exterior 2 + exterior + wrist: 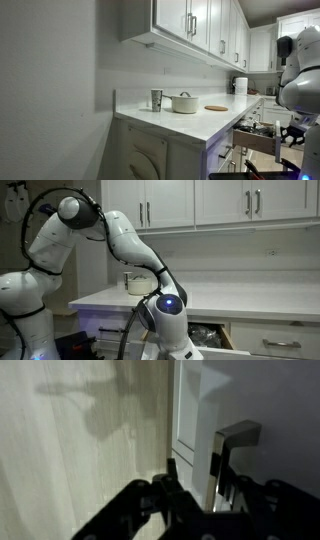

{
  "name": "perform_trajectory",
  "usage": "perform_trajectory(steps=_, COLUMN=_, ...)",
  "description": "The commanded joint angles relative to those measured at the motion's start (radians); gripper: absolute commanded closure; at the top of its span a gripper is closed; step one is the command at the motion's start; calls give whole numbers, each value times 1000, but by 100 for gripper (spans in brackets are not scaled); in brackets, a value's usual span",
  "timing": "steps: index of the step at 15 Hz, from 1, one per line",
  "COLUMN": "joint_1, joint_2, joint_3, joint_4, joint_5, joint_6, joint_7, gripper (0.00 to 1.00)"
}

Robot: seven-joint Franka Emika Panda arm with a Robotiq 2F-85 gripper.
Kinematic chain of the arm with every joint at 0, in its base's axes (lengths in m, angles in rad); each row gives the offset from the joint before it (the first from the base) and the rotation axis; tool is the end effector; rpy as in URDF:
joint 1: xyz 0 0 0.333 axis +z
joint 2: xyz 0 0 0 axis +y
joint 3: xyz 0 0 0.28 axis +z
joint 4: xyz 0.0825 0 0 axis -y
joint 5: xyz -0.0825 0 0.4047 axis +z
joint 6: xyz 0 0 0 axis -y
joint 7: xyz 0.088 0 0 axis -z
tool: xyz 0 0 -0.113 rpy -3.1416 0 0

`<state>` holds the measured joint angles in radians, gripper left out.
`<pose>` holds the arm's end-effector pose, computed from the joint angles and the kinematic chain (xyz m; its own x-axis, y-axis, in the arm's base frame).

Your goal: Open the second drawer from the left fully

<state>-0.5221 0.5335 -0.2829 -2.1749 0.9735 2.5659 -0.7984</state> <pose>0.3489 -0.4000 0.0861 0.6662 -0.7425 0.0704 -0.6886 -0.6486 -0.3243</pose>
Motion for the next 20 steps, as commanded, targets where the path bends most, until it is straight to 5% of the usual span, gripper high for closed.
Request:
perform_trajectory(steps=1, joint_1=12, joint_2=-63, joint_3=-49, joint_4=-47, joint_5=-60, joint_6=123, joint_7=29, gripper=43)
perform_trajectory(steps=2, joint_1=7, joint_2=-64, joint_3=-54, joint_4=-48, joint_5=-60, joint_6=122, joint_7=19, gripper=40)
perform_trajectory(steps=4, joint_1=-5, joint_2=-71, joint_3=-63, joint_4=-53, joint_5=-61, joint_6=118, joint_7=0, gripper=70)
perform_trajectory(steps=6, joint_1=-20, joint_2=-83, joint_3=-72, joint_4=-57, joint_5=-63, joint_6=105, joint_7=-20, gripper=30)
perform_trajectory(steps=20, joint_1=-89, joint_2=-105, joint_3=-98, joint_4=-59, joint_5=-80, joint_6=81, joint_7=-73, gripper=24)
